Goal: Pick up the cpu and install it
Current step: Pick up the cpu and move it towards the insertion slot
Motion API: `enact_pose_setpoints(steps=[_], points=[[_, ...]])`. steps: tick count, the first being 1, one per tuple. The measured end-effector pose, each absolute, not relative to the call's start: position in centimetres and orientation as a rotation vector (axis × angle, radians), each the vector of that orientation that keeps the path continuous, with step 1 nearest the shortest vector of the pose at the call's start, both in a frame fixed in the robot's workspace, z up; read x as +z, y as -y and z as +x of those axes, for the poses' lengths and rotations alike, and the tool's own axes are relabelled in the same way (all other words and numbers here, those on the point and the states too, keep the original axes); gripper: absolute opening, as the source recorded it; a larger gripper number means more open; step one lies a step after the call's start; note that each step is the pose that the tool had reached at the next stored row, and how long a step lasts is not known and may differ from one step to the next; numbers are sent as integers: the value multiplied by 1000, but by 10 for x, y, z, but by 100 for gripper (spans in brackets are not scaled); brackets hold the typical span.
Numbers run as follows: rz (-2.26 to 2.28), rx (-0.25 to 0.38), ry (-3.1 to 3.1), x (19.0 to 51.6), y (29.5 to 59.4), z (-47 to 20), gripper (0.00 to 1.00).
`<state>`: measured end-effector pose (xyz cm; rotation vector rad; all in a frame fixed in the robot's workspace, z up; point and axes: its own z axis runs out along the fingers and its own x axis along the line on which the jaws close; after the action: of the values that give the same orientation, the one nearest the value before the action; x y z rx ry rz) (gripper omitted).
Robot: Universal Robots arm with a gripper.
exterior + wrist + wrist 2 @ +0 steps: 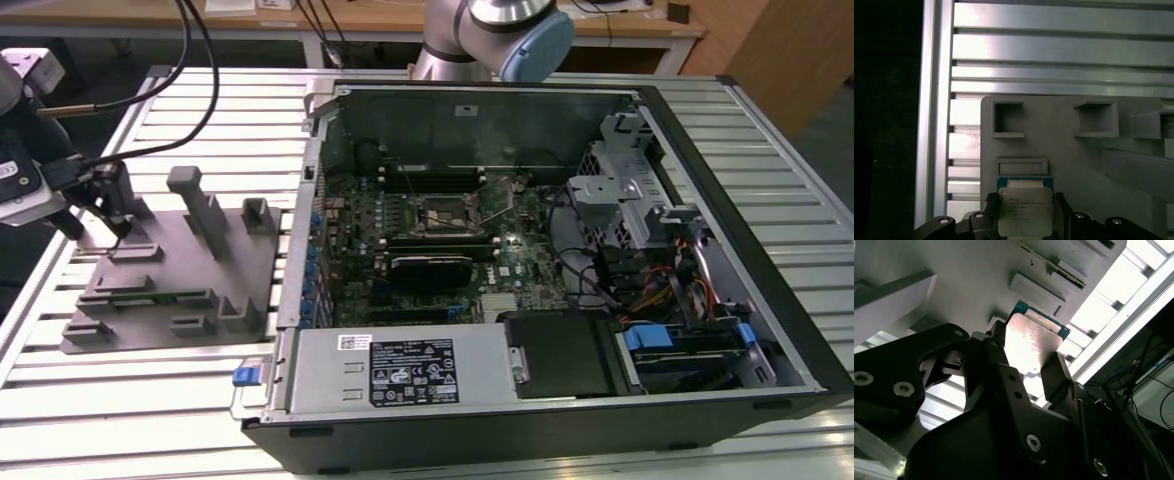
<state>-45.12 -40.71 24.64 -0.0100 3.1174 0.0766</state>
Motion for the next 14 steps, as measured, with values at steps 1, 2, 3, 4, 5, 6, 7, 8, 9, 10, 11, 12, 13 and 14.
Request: enact_pose_setpoints(steps=[1, 2, 3, 4, 5, 6, 7, 8, 9, 10, 11, 12, 13, 14], points=[[-10, 77, -3118, 247, 407, -451, 53], [-10, 77, -3118, 247, 407, -451, 53], [-10, 77, -3118, 247, 407, -451, 53], [-10, 77, -3118, 248, 407, -451, 53], [-10, 77, -3118, 248, 407, -451, 53], [-10, 77, -3118, 249, 407, -451, 53], [-10, 77, -3118, 249, 407, -451, 53], [-10, 77, -3118, 249, 407, -451, 53], [-10, 77, -3118, 250, 407, -451, 53], [-10, 77, -3118, 250, 407, -451, 53], [-10, 77, -3118, 251, 407, -451, 53], [-10, 77, -3118, 251, 407, -451, 53], [-10, 77, -3118, 251, 407, -451, 53], [-10, 77, -3118, 252, 407, -451, 53]])
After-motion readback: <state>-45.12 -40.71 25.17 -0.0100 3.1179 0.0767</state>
